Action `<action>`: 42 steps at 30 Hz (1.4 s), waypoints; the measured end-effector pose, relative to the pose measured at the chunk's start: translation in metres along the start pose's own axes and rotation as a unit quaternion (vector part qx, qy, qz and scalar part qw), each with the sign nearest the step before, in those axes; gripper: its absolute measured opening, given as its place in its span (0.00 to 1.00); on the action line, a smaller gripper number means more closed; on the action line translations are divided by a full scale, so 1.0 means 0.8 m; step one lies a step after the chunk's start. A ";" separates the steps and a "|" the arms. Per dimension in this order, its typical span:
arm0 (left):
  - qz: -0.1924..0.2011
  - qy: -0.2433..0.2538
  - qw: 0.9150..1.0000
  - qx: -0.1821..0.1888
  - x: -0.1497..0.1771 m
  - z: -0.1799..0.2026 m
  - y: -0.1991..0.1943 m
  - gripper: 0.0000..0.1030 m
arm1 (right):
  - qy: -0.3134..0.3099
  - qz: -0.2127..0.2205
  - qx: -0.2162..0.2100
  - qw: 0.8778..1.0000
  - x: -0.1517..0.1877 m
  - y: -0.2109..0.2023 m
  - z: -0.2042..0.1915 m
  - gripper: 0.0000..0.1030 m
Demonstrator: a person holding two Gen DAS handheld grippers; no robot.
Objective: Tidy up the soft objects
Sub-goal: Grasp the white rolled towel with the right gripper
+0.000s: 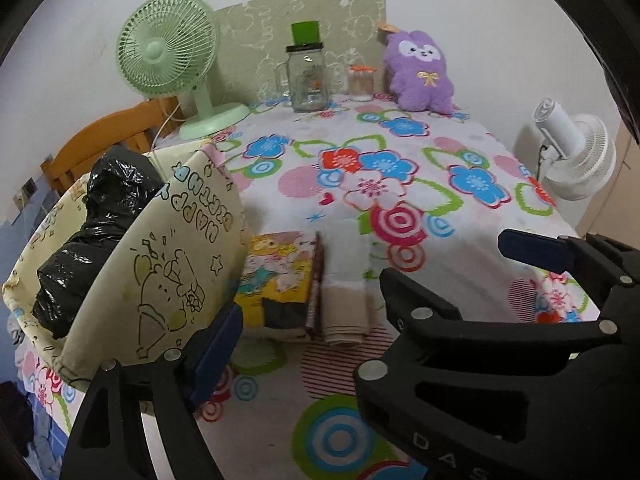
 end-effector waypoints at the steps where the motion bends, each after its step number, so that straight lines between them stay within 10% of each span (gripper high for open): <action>1: -0.002 0.000 1.000 -0.003 0.001 -0.003 0.002 0.84 | -0.005 -0.003 -0.005 1.000 0.000 0.005 -0.005 0.82; 17: -0.048 -0.048 0.998 0.008 0.017 -0.039 0.039 0.91 | -0.022 -0.053 -0.054 0.997 0.004 0.053 -0.043 0.48; 22: -0.054 -0.059 0.997 0.019 0.019 -0.041 0.043 0.91 | -0.034 -0.052 -0.065 0.996 0.002 0.056 -0.050 0.18; 42: -0.052 -0.031 0.997 0.040 0.011 -0.024 0.047 0.74 | 0.004 -0.046 0.016 0.999 0.009 0.041 0.003 0.12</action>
Point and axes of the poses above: each gripper's, at about its wrist camera, not at the fingertips, and y roughly the way its jaws point, z to its right, x to its underside, the point moved 6 cm from there along y, roughly the way its jaws point, and after that the axes turned 9 degrees about z, right-handed, at the moved point
